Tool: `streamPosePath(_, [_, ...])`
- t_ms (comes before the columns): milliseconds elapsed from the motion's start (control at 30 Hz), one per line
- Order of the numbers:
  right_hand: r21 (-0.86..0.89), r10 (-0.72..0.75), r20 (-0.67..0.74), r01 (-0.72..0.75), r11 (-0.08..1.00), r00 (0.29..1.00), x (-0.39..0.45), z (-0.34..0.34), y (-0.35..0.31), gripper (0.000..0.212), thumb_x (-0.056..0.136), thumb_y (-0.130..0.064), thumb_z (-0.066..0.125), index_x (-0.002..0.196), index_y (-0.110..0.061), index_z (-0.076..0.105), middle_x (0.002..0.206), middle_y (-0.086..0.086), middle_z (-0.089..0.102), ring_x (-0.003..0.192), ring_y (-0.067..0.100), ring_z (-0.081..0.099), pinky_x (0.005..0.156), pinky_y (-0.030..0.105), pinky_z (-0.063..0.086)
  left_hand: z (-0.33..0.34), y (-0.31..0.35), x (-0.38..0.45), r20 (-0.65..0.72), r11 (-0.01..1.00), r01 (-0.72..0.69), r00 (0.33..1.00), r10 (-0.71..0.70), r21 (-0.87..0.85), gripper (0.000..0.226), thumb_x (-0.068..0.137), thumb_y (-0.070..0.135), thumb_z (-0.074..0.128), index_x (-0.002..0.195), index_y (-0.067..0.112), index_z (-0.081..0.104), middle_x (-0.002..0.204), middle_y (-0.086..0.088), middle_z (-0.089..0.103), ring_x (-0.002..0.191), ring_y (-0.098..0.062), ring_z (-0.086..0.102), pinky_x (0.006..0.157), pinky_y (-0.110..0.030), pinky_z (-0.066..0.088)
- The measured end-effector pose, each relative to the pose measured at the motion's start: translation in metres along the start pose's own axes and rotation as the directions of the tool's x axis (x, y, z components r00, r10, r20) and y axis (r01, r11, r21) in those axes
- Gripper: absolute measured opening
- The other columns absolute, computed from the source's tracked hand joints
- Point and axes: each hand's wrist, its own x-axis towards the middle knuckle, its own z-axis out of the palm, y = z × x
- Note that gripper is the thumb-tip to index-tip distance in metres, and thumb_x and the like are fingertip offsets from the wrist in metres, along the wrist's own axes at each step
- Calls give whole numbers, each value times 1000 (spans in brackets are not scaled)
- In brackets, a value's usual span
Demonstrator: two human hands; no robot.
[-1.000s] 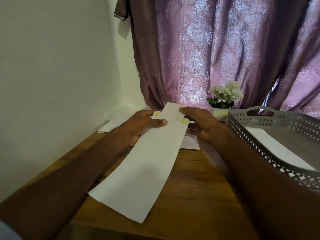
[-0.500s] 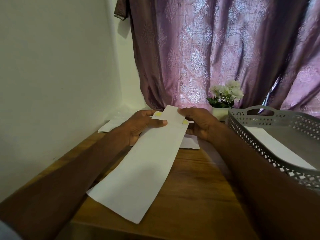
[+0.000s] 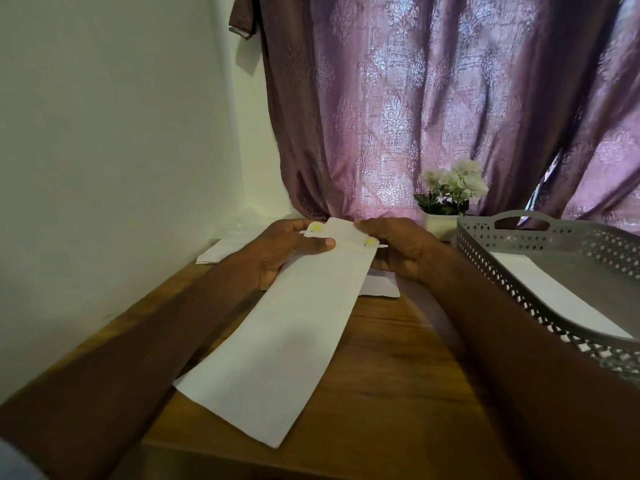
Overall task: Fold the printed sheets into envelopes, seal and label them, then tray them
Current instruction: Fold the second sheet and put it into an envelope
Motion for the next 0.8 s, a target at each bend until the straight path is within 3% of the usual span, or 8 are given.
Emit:
streamPosePath(167, [-17,35,40,-34,999,999,0,1,0,41,87,-13,77,123,3,64,105,18,75,84,25,75,65,34,61,1,1,-1,-6,1000,3,1000,-3,12,43,86,24,83,126,20,68,120,-6,76,110,-34,72,104,-54,54])
streamPosePath(400, [-17,61,65,-60,998,996,-2,3,-1,39,87,-11,77,123,0,65,103,16,74,85,25,74,63,34,62,2,3,-3,-2,1000,0,1000,0,19,30,88,24,81,116,23,69,116,-5,77,107,-32,73,102,-52,56])
streamPosePath(533, [-2,51,30,-51,999,998,0,3,-2,34,84,-2,76,116,-8,68,105,15,73,91,27,72,74,38,63,1,2,-3,23,1000,25,999,-25,5,41,87,27,82,125,22,68,116,-6,77,109,-33,73,103,-53,55])
streamPosePath(700, [-13,70,50,-69,998,996,2,2,-3,44,81,7,73,123,-8,69,119,18,72,103,33,71,64,34,62,0,2,-2,30,998,53,998,-52,-16,50,85,23,84,131,16,67,120,-10,76,112,-36,72,105,-54,53])
streamPosePath(800, [-21,89,43,-88,996,995,1,2,-3,44,81,3,75,123,-9,70,117,16,72,98,30,71,60,33,60,0,2,-2,9,998,55,998,-54,-23,50,84,19,84,131,14,67,120,-10,76,111,-35,72,105,-52,54])
